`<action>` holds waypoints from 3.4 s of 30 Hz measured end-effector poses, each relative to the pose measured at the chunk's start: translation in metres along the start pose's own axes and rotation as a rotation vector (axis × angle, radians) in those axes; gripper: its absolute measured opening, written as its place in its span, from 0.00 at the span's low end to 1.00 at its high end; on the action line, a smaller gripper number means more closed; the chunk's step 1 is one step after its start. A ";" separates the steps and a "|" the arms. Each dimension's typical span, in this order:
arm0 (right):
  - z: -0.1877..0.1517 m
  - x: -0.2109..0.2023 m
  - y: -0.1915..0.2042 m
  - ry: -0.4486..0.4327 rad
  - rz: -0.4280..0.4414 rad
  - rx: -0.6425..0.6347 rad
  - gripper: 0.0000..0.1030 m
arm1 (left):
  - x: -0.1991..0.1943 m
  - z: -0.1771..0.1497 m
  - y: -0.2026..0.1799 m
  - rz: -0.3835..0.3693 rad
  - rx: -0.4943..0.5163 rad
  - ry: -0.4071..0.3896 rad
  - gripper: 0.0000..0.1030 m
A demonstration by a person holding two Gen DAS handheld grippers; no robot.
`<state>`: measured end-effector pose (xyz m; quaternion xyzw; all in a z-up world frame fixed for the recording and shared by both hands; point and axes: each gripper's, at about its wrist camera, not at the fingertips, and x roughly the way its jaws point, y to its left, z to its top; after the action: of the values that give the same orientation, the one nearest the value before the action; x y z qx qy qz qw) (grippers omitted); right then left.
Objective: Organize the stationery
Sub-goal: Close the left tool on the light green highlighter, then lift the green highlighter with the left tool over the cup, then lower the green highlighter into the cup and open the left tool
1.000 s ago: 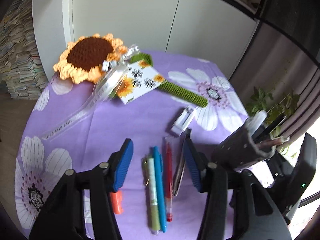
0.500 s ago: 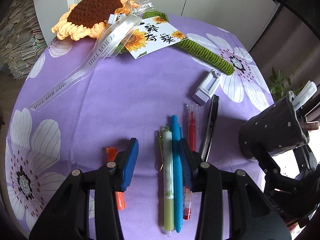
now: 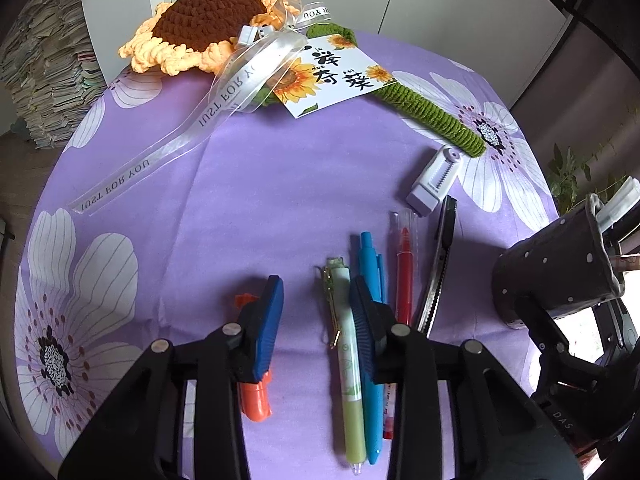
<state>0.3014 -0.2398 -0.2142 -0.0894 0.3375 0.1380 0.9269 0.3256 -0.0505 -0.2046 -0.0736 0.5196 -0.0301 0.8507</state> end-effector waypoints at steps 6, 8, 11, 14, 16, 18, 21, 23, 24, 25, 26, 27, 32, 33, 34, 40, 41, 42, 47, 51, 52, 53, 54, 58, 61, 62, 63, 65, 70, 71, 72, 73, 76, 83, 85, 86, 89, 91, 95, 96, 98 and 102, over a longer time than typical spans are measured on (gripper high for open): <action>0.000 0.000 0.000 0.000 0.000 -0.001 0.71 | 0.004 -0.001 -0.006 0.012 0.017 0.000 0.28; 0.001 0.000 0.000 -0.002 0.001 0.000 0.71 | 0.004 -0.001 -0.006 0.013 0.021 -0.001 0.19; 0.001 -0.001 0.001 -0.008 0.003 0.000 0.71 | 0.006 0.000 -0.006 0.010 0.029 0.000 0.13; 0.001 -0.001 0.002 -0.006 0.006 0.000 0.71 | 0.005 0.000 -0.003 -0.011 0.017 0.003 0.12; 0.001 -0.001 0.001 -0.007 0.009 0.000 0.71 | 0.002 0.002 -0.001 -0.024 0.006 -0.001 0.12; 0.001 -0.001 0.001 -0.011 0.014 0.002 0.71 | -0.004 0.002 0.001 -0.027 0.000 -0.017 0.12; 0.001 0.001 0.001 -0.004 0.019 -0.001 0.71 | -0.012 0.003 0.003 -0.036 -0.002 -0.040 0.12; 0.001 0.001 0.001 0.000 0.017 -0.006 0.71 | -0.013 0.002 0.003 -0.038 -0.001 -0.042 0.12; 0.001 0.001 0.002 0.001 0.017 -0.007 0.71 | -0.012 0.001 0.003 -0.041 0.001 -0.038 0.12; 0.001 0.001 0.001 0.001 0.016 -0.007 0.71 | -0.011 0.001 0.003 -0.043 0.002 -0.031 0.12; 0.001 0.001 0.001 0.001 0.016 -0.007 0.71 | -0.009 0.000 0.004 -0.044 0.001 -0.024 0.12; 0.001 0.001 0.001 0.001 0.016 -0.007 0.71 | -0.007 0.000 0.004 -0.044 0.000 -0.018 0.12; 0.001 0.003 0.001 0.008 0.015 -0.008 0.71 | -0.009 0.002 0.004 -0.054 -0.002 -0.030 0.12; 0.001 0.003 0.001 0.008 0.014 -0.009 0.71 | -0.011 0.003 0.004 -0.055 -0.001 -0.037 0.12; 0.001 0.003 0.001 0.008 0.014 -0.009 0.71 | -0.013 0.003 0.005 -0.055 -0.001 -0.043 0.12; 0.001 0.003 0.001 0.008 0.014 -0.009 0.71 | -0.024 0.005 0.002 -0.060 0.009 -0.066 0.12; 0.001 0.003 0.001 0.008 0.014 -0.010 0.71 | -0.025 0.005 0.001 -0.061 0.011 -0.069 0.12; 0.001 0.003 0.001 0.008 0.013 -0.010 0.71 | -0.026 0.005 0.000 -0.062 0.012 -0.071 0.12; 0.001 0.003 0.001 0.007 0.012 -0.011 0.71 | -0.031 0.003 -0.001 -0.067 0.019 -0.079 0.12; 0.001 0.003 0.001 0.008 0.012 -0.011 0.71 | -0.039 0.004 -0.002 -0.074 0.025 -0.097 0.12; 0.001 0.003 0.001 0.007 0.012 -0.011 0.71 | -0.042 0.004 -0.003 -0.076 0.027 -0.104 0.12; 0.001 0.003 0.001 0.007 0.012 -0.011 0.71 | -0.045 0.004 -0.003 -0.078 0.030 -0.112 0.12; 0.001 0.003 0.001 0.007 0.012 -0.011 0.71 | -0.049 0.004 -0.004 -0.081 0.033 -0.121 0.12; 0.001 0.003 0.001 0.007 0.012 -0.011 0.71 | -0.067 0.005 -0.007 -0.098 0.045 -0.162 0.12; 0.001 0.003 0.001 0.007 0.012 -0.011 0.71 | -0.082 0.007 -0.011 -0.122 0.059 -0.191 0.12; 0.001 0.003 0.001 0.007 0.012 -0.011 0.71 | -0.087 0.007 -0.013 -0.127 0.064 -0.204 0.12; 0.001 0.003 0.001 0.007 0.012 -0.011 0.71 | -0.092 0.008 -0.016 -0.133 0.069 -0.218 0.12; 0.001 0.003 0.001 0.007 0.012 -0.011 0.71 | -0.103 0.010 -0.020 -0.150 0.084 -0.242 0.12; 0.001 0.003 0.001 0.007 0.012 -0.011 0.71 | -0.139 0.019 -0.042 -0.215 0.137 -0.333 0.12; 0.001 0.003 0.001 0.007 0.012 -0.011 0.71 | -0.147 0.020 -0.047 -0.228 0.150 -0.362 0.12; 0.001 0.003 0.001 0.007 0.012 -0.011 0.71 | -0.155 0.022 -0.053 -0.242 0.165 -0.394 0.12; 0.001 0.003 0.001 0.007 0.012 -0.011 0.71 | -0.162 0.023 -0.060 -0.254 0.180 -0.421 0.12; 0.001 0.003 0.001 0.007 0.012 -0.011 0.71 | -0.173 0.028 -0.074 -0.292 0.204 -0.463 0.12; 0.001 0.003 0.001 0.008 0.012 -0.011 0.71 | -0.175 0.036 -0.100 -0.336 0.247 -0.470 0.12; 0.001 0.003 0.001 0.008 0.013 -0.011 0.71 | -0.167 0.036 -0.106 -0.334 0.261 -0.450 0.12; 0.001 0.003 0.001 0.008 0.013 -0.011 0.71 | -0.162 0.036 -0.108 -0.330 0.266 -0.436 0.12; 0.001 0.003 0.001 0.007 0.012 -0.011 0.71 | -0.143 0.035 -0.114 -0.316 0.277 -0.384 0.12; 0.001 0.003 0.001 0.008 0.012 -0.011 0.71 | -0.131 0.033 -0.117 -0.303 0.284 -0.357 0.12; 0.001 0.003 0.001 0.008 0.012 -0.011 0.71 | -0.109 0.029 -0.124 -0.278 0.308 -0.300 0.12; 0.001 0.003 0.001 0.008 0.012 -0.011 0.71 | -0.104 0.027 -0.125 -0.277 0.312 -0.286 0.12; 0.001 0.003 0.001 0.008 0.012 -0.011 0.71 | -0.097 0.024 -0.126 -0.273 0.319 -0.263 0.12; 0.000 0.003 0.002 0.008 0.011 -0.011 0.71 | -0.100 0.020 -0.124 -0.267 0.330 -0.276 0.12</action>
<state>0.3034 -0.2373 -0.2160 -0.0933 0.3410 0.1446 0.9242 0.3005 -0.1581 -0.0884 -0.0053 0.3723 -0.2162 0.9026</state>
